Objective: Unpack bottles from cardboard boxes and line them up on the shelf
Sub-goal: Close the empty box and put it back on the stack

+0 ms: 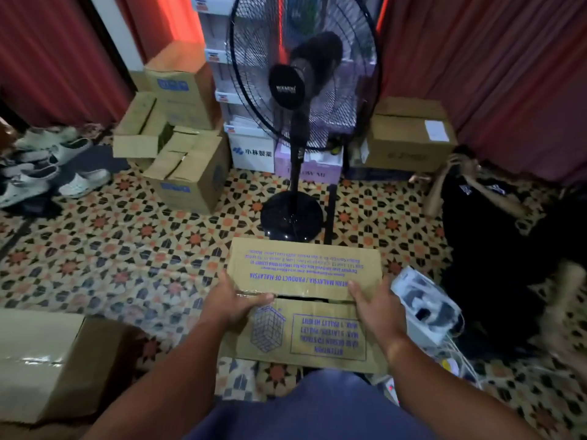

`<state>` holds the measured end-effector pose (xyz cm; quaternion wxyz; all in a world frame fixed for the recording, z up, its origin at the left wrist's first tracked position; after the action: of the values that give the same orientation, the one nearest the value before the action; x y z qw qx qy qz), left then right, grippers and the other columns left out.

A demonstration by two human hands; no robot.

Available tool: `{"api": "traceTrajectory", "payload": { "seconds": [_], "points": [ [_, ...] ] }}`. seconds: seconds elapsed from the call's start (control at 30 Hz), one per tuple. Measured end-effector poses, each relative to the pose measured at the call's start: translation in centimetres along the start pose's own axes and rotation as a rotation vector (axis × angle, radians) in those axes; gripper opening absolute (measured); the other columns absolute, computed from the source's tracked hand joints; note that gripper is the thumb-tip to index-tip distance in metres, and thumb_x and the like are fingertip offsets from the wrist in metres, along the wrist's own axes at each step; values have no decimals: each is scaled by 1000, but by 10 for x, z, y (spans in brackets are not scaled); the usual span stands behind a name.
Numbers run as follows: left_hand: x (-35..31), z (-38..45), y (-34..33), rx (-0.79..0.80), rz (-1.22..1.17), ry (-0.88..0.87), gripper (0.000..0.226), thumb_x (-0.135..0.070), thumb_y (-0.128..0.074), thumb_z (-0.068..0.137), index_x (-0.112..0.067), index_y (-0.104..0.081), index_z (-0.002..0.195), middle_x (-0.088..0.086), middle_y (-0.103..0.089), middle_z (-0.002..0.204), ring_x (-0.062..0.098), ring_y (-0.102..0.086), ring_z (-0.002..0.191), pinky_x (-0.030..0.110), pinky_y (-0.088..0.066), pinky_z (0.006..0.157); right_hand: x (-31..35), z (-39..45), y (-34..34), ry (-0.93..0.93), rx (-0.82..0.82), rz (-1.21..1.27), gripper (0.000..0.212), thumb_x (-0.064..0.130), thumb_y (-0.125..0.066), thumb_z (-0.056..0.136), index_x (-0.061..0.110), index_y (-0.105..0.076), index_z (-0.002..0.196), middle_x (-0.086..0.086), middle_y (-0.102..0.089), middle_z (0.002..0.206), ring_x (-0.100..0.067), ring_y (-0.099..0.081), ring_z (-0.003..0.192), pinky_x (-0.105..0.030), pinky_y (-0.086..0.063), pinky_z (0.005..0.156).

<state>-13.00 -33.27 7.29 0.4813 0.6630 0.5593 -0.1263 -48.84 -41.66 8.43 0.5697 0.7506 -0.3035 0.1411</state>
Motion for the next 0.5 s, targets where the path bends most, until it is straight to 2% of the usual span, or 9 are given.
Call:
{"api": "traceTrajectory", "payload": {
  "seconds": [0.07,0.1,0.13,0.2,0.27,0.33,0.4,0.5],
  "points": [
    [-11,34,7,-51,10,30,134,-78,-91,38,-18,-34,143,4,-64,131,29,-62,122,44,-54,99,26,43,-2,27,7,-29,84,70,-55,89,11,-34,145,-16,-67,123,-38,-65,109,-42,-52,85],
    [-20,48,14,-81,2,53,127,-75,-92,41,-17,-36,140,0,-64,124,26,-62,118,40,-54,96,41,66,-3,36,13,-42,87,70,-55,89,10,-31,148,-18,-66,124,-40,-65,110,-44,-53,86],
    [-29,55,22,-106,2,77,115,-67,-94,48,-15,-38,135,-3,-61,117,22,-61,112,34,-51,92,55,84,-5,48,30,-58,91,72,-54,88,11,-27,150,-18,-66,124,-40,-65,110,-46,-54,89],
    [-46,70,37,-165,-3,104,96,-51,-95,60,-14,-41,129,-6,-55,108,19,-56,105,32,-45,87,86,117,-13,91,86,-101,95,76,-50,87,14,-21,153,-17,-67,122,-39,-65,110,-49,-54,92],
    [-45,90,51,-209,-40,134,88,-43,-97,61,-16,-43,125,-9,-56,104,16,-55,102,32,-45,89,119,148,-24,139,138,-136,98,79,-47,86,16,-20,155,-16,-66,127,-38,-64,113,-47,-54,94],
    [-35,106,65,-265,-84,171,92,-54,-98,53,-20,-43,120,-11,-61,103,17,-62,101,34,-52,92,150,174,-37,175,186,-169,99,80,-47,86,17,-19,158,-16,-62,134,-38,-61,119,-45,-52,97],
    [-26,117,79,-320,-115,199,100,-63,-96,49,-22,-42,123,-8,-64,110,19,-64,102,40,-54,95,181,195,-58,222,241,-170,97,76,-50,88,18,-17,159,-14,-61,135,-37,-61,120,-45,-53,98],
    [-17,131,100,-383,-177,254,101,-57,-97,53,-20,-40,128,-5,-61,113,19,-59,101,38,-51,94,231,215,-83,290,304,-193,94,70,-53,91,18,-14,160,-12,-63,133,-34,-63,117,-42,-54,94]
  ]
}}
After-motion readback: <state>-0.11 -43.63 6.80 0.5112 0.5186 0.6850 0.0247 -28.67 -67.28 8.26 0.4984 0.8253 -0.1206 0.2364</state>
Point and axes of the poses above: each hand's wrist, its own z-axis towards the middle knuckle, its own y-axis out of the back of the hand, x = y × z, the point moved 10 cm from there along z, towards the middle knuckle
